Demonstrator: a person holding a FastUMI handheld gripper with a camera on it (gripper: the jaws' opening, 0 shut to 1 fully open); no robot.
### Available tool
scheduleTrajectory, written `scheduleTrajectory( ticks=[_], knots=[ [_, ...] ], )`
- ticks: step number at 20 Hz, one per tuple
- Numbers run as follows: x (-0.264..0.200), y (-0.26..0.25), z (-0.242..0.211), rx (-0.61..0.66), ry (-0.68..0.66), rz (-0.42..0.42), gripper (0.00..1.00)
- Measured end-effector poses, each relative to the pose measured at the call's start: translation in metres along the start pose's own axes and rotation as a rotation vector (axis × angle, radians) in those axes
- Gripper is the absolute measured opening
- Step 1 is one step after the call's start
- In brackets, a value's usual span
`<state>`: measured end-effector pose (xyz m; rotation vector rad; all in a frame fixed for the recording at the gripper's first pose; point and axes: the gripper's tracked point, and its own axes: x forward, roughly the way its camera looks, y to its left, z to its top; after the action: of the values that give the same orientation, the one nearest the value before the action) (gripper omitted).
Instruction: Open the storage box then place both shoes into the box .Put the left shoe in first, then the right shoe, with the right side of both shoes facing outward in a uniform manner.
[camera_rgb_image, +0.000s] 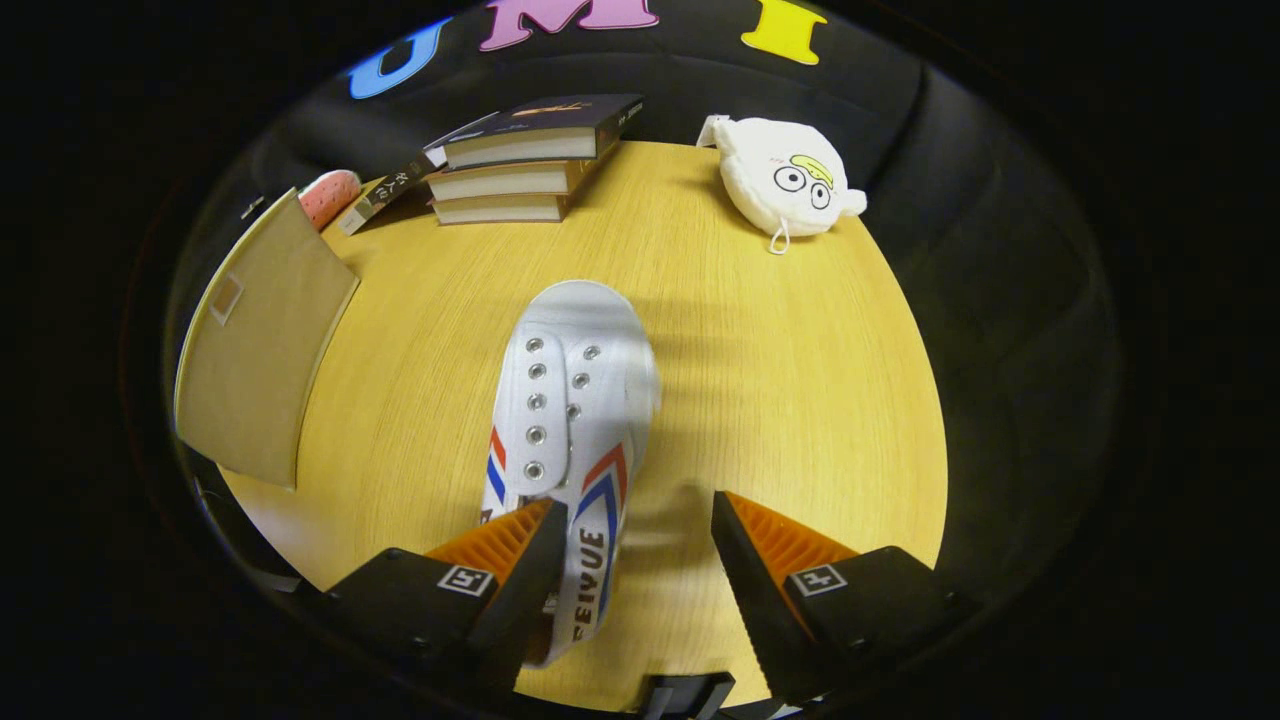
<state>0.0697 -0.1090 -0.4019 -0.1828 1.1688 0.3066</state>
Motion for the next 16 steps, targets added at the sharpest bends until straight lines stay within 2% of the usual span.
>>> scheduleTrajectory(
  ticks=[1, 2, 6, 8, 9, 11, 14, 16],
  knots=[
    [0.001, 0.008, -0.001, 0.021, 0.002, 0.037, 0.87],
    [0.002, 0.018, -0.003, 0.044, 0.007, 0.079, 0.78],
    [0.002, 0.016, -0.002, 0.135, 0.018, 0.095, 0.34],
    [0.002, 0.012, -0.001, 0.181, 0.014, 0.091, 0.24],
    [0.003, 0.012, -0.001, 0.200, 0.012, 0.094, 0.12],
    [-0.002, 0.016, -0.002, 0.251, 0.012, 0.118, 0.06],
    [-0.019, 0.031, 0.000, 0.340, 0.006, 0.171, 0.06],
    [-0.031, 0.034, 0.004, 0.351, -0.020, 0.173, 0.06]
  ],
)
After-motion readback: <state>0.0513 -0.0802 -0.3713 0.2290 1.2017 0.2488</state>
